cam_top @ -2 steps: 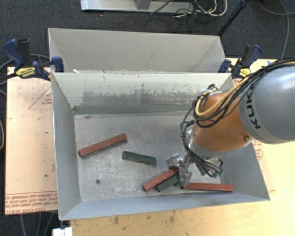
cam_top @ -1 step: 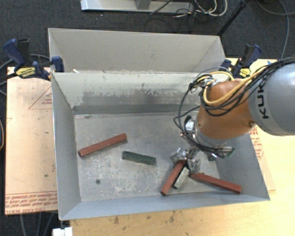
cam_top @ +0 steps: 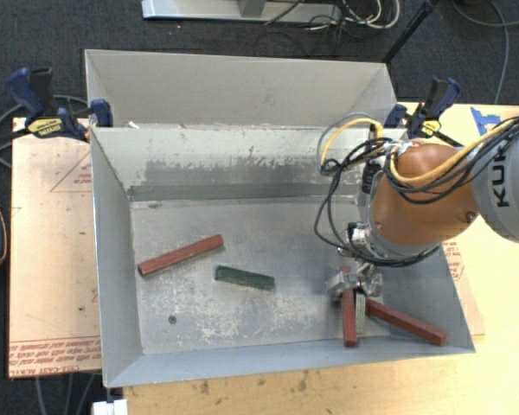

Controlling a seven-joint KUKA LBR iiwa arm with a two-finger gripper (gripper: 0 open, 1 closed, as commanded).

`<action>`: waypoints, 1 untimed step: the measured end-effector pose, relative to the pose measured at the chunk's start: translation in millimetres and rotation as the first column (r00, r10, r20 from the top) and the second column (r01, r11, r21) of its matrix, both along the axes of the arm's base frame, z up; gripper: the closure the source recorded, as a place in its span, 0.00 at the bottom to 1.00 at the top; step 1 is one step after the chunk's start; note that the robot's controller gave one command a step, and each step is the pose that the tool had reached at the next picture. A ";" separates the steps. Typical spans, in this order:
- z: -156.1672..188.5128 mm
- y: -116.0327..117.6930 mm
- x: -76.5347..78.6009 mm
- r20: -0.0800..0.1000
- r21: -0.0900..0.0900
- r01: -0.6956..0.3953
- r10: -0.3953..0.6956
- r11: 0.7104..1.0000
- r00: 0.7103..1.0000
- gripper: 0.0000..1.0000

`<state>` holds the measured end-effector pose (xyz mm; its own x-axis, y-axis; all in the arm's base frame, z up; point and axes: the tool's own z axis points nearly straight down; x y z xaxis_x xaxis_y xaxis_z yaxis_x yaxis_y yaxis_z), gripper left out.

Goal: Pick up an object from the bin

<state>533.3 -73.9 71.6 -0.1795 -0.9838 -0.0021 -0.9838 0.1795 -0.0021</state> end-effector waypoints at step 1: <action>137.7 15.2 -14.6 0.006 0.000 -0.003 0.003 1.000 1.000 1.00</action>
Offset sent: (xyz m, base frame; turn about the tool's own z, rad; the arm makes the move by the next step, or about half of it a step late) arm -0.0164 0.0140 0.1339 -0.0069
